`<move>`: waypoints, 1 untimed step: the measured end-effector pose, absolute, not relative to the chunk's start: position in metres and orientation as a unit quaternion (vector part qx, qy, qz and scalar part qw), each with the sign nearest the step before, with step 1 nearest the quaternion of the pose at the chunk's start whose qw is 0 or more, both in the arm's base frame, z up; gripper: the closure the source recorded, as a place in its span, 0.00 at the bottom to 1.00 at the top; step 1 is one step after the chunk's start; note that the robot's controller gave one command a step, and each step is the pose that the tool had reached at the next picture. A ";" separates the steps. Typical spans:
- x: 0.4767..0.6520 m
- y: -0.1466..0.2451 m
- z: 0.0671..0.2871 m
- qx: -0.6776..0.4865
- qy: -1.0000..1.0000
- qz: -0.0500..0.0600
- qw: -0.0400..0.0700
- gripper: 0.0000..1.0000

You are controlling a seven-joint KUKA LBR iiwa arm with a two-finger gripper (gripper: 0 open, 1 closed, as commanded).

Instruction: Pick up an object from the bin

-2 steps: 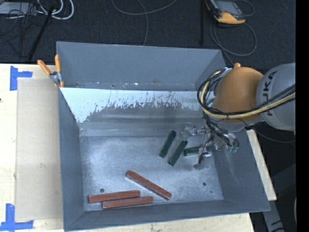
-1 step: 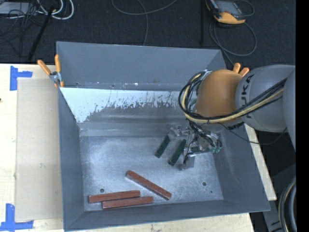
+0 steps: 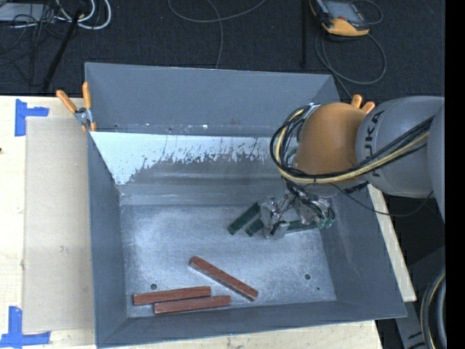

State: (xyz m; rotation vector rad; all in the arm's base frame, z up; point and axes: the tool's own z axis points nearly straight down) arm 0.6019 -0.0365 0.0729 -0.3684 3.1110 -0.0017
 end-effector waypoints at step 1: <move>0.600 -0.036 0.070 -0.118 0.993 0.000 0.001 0.00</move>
Offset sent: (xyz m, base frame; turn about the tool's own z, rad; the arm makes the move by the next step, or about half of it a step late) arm 0.0000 0.0000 0.0000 0.0000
